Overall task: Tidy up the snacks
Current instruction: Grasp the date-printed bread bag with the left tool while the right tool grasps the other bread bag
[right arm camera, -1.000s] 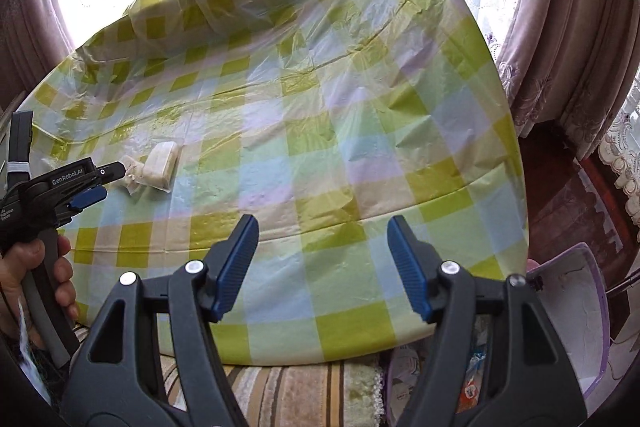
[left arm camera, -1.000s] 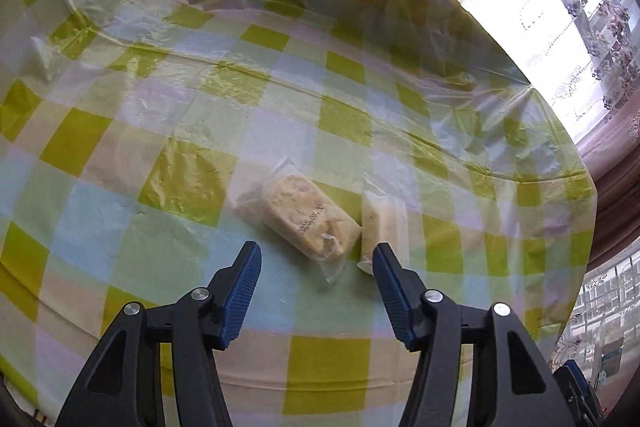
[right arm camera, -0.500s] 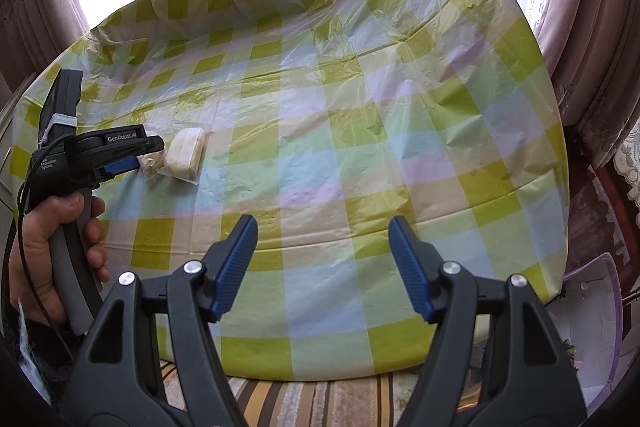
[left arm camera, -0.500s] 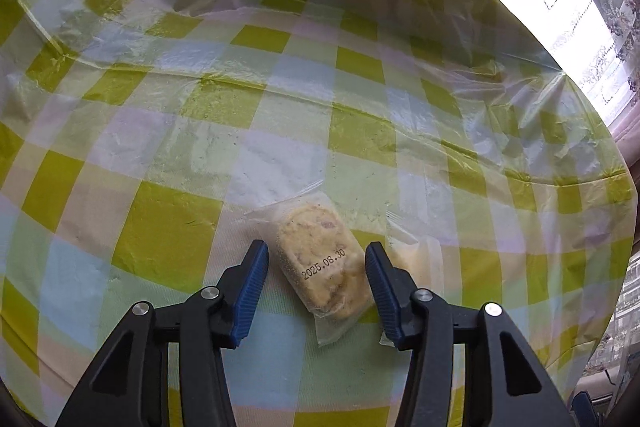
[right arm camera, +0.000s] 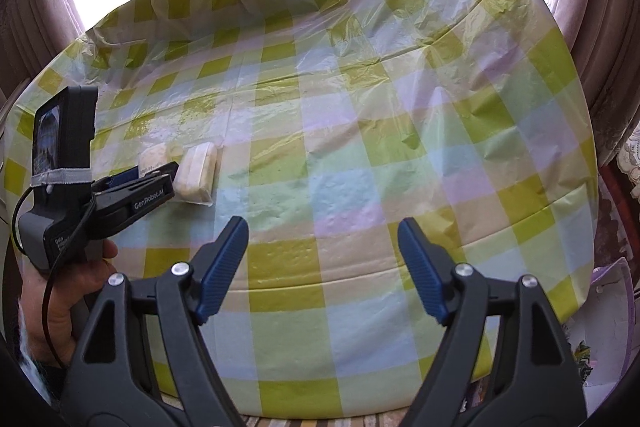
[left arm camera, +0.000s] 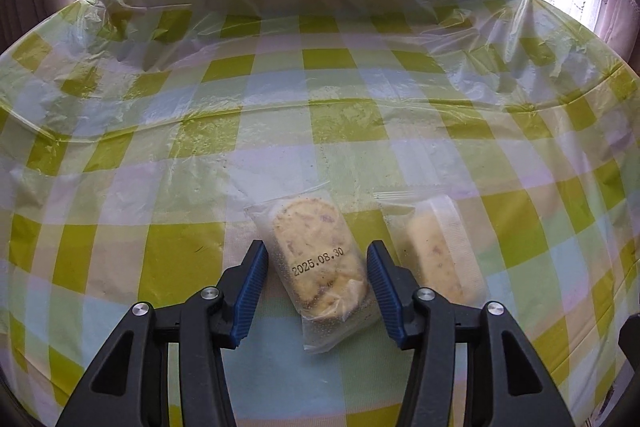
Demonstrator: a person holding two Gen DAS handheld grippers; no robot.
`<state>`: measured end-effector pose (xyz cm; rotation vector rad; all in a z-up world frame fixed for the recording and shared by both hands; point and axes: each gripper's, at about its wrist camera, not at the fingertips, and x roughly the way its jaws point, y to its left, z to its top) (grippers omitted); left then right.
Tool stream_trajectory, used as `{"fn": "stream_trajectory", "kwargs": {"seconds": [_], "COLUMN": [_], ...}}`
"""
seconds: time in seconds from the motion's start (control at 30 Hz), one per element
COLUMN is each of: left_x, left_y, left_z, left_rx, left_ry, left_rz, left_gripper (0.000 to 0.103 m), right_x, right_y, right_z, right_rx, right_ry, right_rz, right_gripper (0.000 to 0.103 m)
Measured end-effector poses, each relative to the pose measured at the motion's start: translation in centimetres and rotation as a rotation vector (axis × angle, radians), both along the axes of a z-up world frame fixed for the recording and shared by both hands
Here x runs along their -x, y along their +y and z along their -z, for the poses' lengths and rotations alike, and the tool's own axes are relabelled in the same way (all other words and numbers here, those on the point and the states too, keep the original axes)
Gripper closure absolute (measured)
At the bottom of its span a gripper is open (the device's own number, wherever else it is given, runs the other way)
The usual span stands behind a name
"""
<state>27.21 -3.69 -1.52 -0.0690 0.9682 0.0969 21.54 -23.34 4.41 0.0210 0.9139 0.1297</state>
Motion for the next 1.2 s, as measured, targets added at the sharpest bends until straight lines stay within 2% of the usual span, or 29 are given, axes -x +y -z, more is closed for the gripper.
{"fn": "stream_trajectory", "kwargs": {"seconds": [0.27,0.53,0.73,0.87,0.97,1.03,1.2], "left_x": [2.7,4.4,4.5,4.4,4.3,4.1,4.0], "left_y": [2.1,4.7,4.8,4.4,4.1,4.3,4.3], "left_z": [0.1,0.1,0.3,0.6,0.7,0.7,0.5], "left_rx": [0.019,0.12,0.078,0.027,-0.005,0.001,-0.005], "left_ry": [-0.017,-0.069,-0.079,-0.076,-0.076,-0.075,-0.078], "left_rz": [0.003,0.005,0.013,0.029,0.051,0.055,0.07], "left_gripper": [0.053,0.053,0.049,0.035,0.033,0.033,0.051], "right_x": [-1.7,-3.6,-5.4,-6.1,-6.7,-7.0,-6.8], "right_y": [4.2,7.7,10.1,11.3,11.6,11.7,12.4], "right_z": [1.4,2.8,3.9,5.0,5.6,6.0,6.2], "right_rx": [0.008,0.01,0.025,0.047,0.057,0.061,0.102], "right_ry": [-0.003,-0.009,-0.001,0.018,0.034,0.038,0.017], "right_rz": [-0.048,-0.081,-0.1,-0.122,-0.129,-0.131,-0.158], "right_gripper": [0.022,0.022,0.022,0.022,0.022,0.023,0.038]}}
